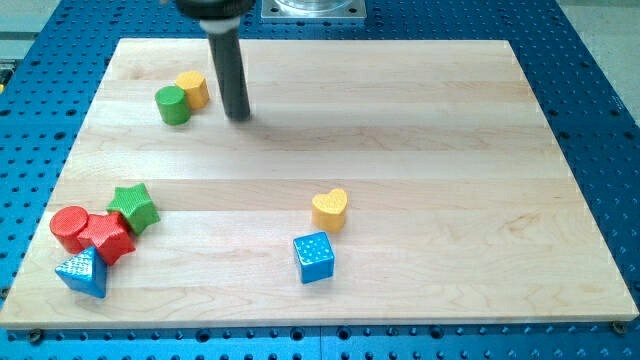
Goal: Push the hexagon and green circle towards the group of blocks
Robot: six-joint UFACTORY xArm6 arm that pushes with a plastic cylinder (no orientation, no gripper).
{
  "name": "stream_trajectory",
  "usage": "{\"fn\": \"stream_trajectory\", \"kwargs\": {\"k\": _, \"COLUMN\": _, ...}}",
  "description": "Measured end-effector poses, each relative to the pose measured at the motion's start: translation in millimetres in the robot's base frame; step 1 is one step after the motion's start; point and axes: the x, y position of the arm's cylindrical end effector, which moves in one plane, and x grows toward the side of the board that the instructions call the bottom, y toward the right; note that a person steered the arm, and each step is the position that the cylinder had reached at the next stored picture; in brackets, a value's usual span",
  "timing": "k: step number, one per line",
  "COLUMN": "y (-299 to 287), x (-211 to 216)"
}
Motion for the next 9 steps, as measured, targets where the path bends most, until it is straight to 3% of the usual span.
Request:
{"fn": "stream_trajectory", "kwargs": {"k": 1, "y": -15.2, "x": -41.5}}
{"fn": "stream_trajectory", "kwargs": {"k": 2, "y": -61.9, "x": -37.9}}
{"fn": "stream_trajectory", "kwargs": {"k": 4, "y": -125.2, "x": 75.3}}
{"fn": "stream_trajectory", "kwargs": {"k": 5, "y": -141.9, "x": 94.6}}
{"fn": "stream_trajectory", "kwargs": {"k": 6, "y": -122.7, "x": 31.1}}
{"fn": "stream_trajectory", "kwargs": {"k": 7, "y": -58.4, "x": 6.5}}
{"fn": "stream_trajectory", "kwargs": {"k": 9, "y": -57.1, "x": 64.1}}
